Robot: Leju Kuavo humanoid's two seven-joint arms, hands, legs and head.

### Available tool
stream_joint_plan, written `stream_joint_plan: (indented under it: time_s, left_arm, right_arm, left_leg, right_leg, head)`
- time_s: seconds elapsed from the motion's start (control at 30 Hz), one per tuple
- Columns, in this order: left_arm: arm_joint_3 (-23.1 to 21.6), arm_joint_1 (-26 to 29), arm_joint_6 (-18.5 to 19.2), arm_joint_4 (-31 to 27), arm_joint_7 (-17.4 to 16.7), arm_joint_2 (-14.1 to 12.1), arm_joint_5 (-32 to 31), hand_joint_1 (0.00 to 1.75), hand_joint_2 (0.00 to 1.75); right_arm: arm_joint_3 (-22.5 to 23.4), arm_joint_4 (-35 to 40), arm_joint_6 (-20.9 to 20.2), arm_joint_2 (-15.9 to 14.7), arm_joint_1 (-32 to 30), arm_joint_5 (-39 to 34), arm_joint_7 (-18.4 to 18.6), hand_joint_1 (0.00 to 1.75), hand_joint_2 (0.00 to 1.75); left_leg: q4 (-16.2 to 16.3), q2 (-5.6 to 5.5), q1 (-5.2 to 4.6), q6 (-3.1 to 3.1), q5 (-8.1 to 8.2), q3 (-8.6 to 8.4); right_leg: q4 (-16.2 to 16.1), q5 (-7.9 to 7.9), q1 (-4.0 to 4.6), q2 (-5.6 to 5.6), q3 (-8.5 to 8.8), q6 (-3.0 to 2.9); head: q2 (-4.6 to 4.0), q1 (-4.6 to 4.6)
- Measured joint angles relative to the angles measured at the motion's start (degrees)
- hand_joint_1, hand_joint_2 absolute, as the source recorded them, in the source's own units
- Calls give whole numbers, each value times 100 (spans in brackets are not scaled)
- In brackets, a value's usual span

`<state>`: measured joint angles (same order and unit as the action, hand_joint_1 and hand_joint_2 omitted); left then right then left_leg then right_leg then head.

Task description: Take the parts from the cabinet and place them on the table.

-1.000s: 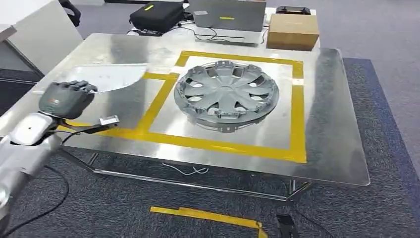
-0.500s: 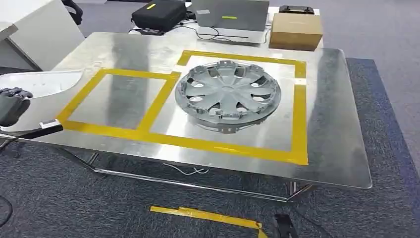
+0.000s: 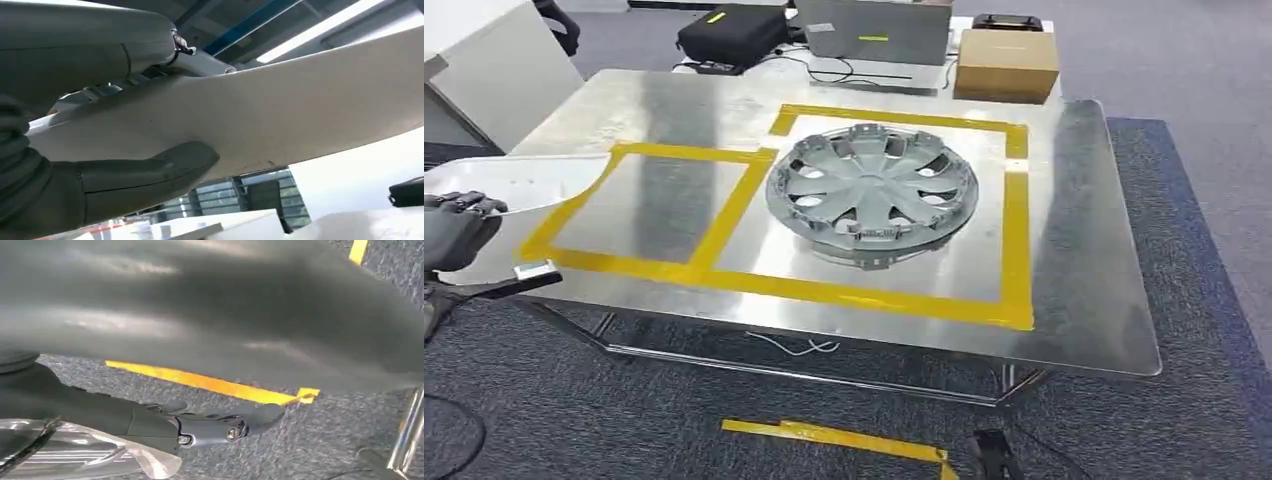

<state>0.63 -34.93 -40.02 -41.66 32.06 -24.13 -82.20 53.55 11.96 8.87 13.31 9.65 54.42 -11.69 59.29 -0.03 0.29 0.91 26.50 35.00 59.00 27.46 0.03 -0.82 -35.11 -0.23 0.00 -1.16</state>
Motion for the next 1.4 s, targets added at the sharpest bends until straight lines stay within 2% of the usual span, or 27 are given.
stream_joint_plan:
  time_s: [0.1, 0.13, 0.17, 0.23, 0.27, 0.3, 0.33, 0.37, 0.43, 0.47, 0.5, 0.53, 0.6, 0.67, 0.77, 0.8, 0.83, 0.93, 0.97, 1.07, 1.13, 1.17, 1.27, 1.3, 1.33, 1.37, 1.4]
  left_arm:
    - [-33, -20, -4, -66, -78, 326, -59, 175, 175]
    - [-50, -36, -4, -105, -103, 459, -76, 175, 175]
    - [-74, -54, -7, -131, -129, 562, -81, 175, 175]
    - [-98, -39, -9, -144, -151, 712, -94, 175, 175]
    - [-111, -8, -9, -153, -168, 782, -100, 175, 175]
    - [-118, 29, -9, -170, -173, 830, -105, 175, 175]
    - [-120, 52, -7, -190, -173, 869, -103, 175, 175]
    - [-120, 57, -7, -192, -173, 904, -98, 175, 175]
    - [-120, 58, -9, -210, -173, 942, -96, 175, 175]
    - [-120, 59, -9, -216, -173, 953, -89, 175, 175]
    - [-120, 63, -9, -227, -173, 957, -87, 175, 175]
    - [-120, 72, -9, -230, -173, 968, -94, 0, 175]
    - [-120, 88, -9, -240, -184, 977, -125, 0, 175]
    - [-118, 85, -15, -264, -205, 974, -149, 0, 175]
    - [-116, 112, -15, -271, -232, 979, -190, 0, 175]
    - [-116, 134, -13, -271, -232, 979, -192, 0, 0]
    - [-116, 138, -15, -271, -234, 979, -192, 0, 0]
    - [-116, 91, -15, -275, -267, 974, -199, 0, 0]
    - [-116, 71, -17, -275, -269, 977, -199, 0, 0]
    - [-116, 73, -24, -278, -269, 977, -175, 0, 0]
    - [-116, 62, -26, -286, -267, 977, -175, 0, 0]
    - [-116, 48, -28, -289, -267, 977, -175, 0, 0]
    - [-116, 44, -28, -289, -238, 985, -126, 0, 0]
    - [-116, 53, -28, -288, -223, 985, -98, 0, 0]
    - [-116, 64, -28, -289, -210, 990, -72, 0, 0]
    - [-116, 69, -28, -288, -194, 992, -52, 0, 0]
    - [-116, 71, -28, -289, -186, 992, -52, 0, 0]
  right_arm:
    - [-2, -2, 9, 20, 9, 11, 7, 0, 0]
    - [-2, -2, 13, 22, 8, 13, 7, 0, 0]
    - [-4, -2, 22, 22, 12, 13, 15, 0, 0]
    - [-2, -4, 31, 20, -3, -53, 22, 0, 0]
    - [2, -4, 39, 20, -27, -96, 22, 0, 0]
    - [4, -4, 46, 20, -51, -109, 22, 0, 0]
    - [4, -4, 46, 20, -71, -107, 22, 0, 0]
    - [7, -4, 46, 20, -85, -109, 24, 0, 0]
    - [15, -4, 37, 20, -84, -212, 11, 0, 0]
    - [31, -4, 31, 20, -77, -241, 4, 0, 0]
    - [52, -4, 31, 20, -77, -256, 2, 0, 0]
    - [63, -4, 28, 20, -91, -262, 2, 0, 0]
    - [72, -4, 20, 20, -108, -264, -2, 0, 0]
    - [85, -4, 4, 20, -96, -267, -13, 0, 0]
    - [92, -4, -7, 20, -91, -271, -13, 0, 0]
    - [94, -4, -9, 20, -92, -271, -13, 0, 0]
    - [96, -4, -13, 20, -94, -271, -13, 0, 0]
    - [96, -4, -24, 20, -82, -269, -18, 0, 0]
    - [96, -4, -24, 20, -76, -267, -18, 0, 0]
    - [96, -4, -24, 20, -69, -258, -20, 0, 0]
    - [96, -4, -26, 20, -67, -258, -20, 0, 0]
    - [96, -4, -26, 20, -62, -258, -22, 0, 0]
    - [96, -4, -24, 20, -70, -251, -20, 0, 0]
    - [96, -7, -24, 20, -78, -249, -20, 0, 0]
    - [96, -7, -24, 20, -82, -247, -20, 0, 0]
    - [96, -7, -24, 20, -81, -245, -20, 0, 0]
    - [96, -7, -24, 20, -77, -236, -20, 0, 0]
  left_leg:
    - [-52, -6, 7, -100, -36, -3]
    - [-70, 8, 20, -134, -51, -10]
    - [-70, 8, 20, -181, -55, -5]
    - [-70, 18, 3, -214, -48, 0]
    - [-68, 23, -8, -220, -46, 1]
    - [-68, 24, -15, -222, -47, 1]
    - [-68, 24, -18, -222, -47, 1]
    - [-67, 22, -21, -222, -47, -2]
    - [-66, 20, -23, -210, -39, -12]
    - [-44, 18, -67, -188, -28, 10]
    - [-46, 17, -56, -163, -44, 22]
    - [-51, 17, -47, -138, -58, 24]
    - [-64, 15, -37, -84, -61, 12]
    - [208, 10, -21, -17, 158, 122]
    - [1518, 10, 19, 58, 719, 723]
    - [1697, 10, 29, 66, 735, 812]
    - [1616, 11, 38, 72, 618, 784]
    - [227, 14, 77, 79, -151, 135]
    - [38, 3, 49, 76, -56, 7]
    - [-41, -12, 12, -46, -53, 26]
    - [-111, -2, 46, -145, -102, 3]
    - [-113, 0, 42, -182, -101, -1]
    - [-109, 7, 18, -233, -97, 9]
    - [-108, 7, 10, -235, -96, 9]
    - [-107, 6, 6, -235, -96, 8]
    - [-105, 3, 4, -234, -95, 7]
    - [-102, -3, 4, -233, -95, 1]
  right_leg:
    - [-27, 0, -8, 3, 13, 98]
    - [75, 94, -16, 10, -79, 123]
    - [350, 275, -16, 21, -200, 144]
    - [1256, 682, -16, 23, -620, 164]
    - [1639, 795, -15, 23, -809, 170]
    - [1716, 763, -14, 23, -859, 167]
    - [1546, 614, -14, 23, -783, 156]
    - [1168, 389, -13, 24, -590, 138]
    - [125, -37, -5, 32, -51, 80]
    - [-57, 49, 13, 38, 92, 77]
    - [-62, 31, 6, 32, 82, 70]
    - [-62, 26, 22, 24, 78, 60]
    - [-94, -5, 16, 22, 90, 4]
    - [-143, -33, -21, 29, 128, -55]
    - [-135, -24, -17, 28, 131, -73]
    - [-134, -24, -17, 22, 132, -73]
    - [-133, -22, -18, 18, 138, -72]
    - [-119, 9, -26, 10, 180, -35]
    - [-111, 24, 7, 7, 166, -2]
    - [-125, 11, -7, 12, 143, 79]
    - [-87, 72, -15, 19, 75, 150]
    - [110, 222, -16, 34, 1, 161]
    - [1461, 821, -17, 33, -636, 181]
    - [1726, 879, -15, 33, -774, 182]
    - [1721, 800, -16, 34, -787, 176]
    - [1451, 599, -15, 34, -667, 162]
    - [923, 315, -15, 34, -406, 139]
  head:
    - [0, -2]
    - [0, 0]
    - [0, 15]
    - [0, 4]
    - [0, 11]
    - [0, 6]
    - [0, 9]
    - [0, 6]
    - [0, 9]
    - [0, 4]
    - [0, -7]
    - [0, 2]
    - [0, 2]
    - [0, -26]
    - [0, -24]
    - [0, -26]
    - [0, -26]
    - [0, -28]
    - [0, -22]
    - [0, -22]
    - [0, -18]
    - [0, -2]
    - [0, -2]
    - [0, 4]
    - [0, -2]
    - [0, 0]
    - [0, 0]
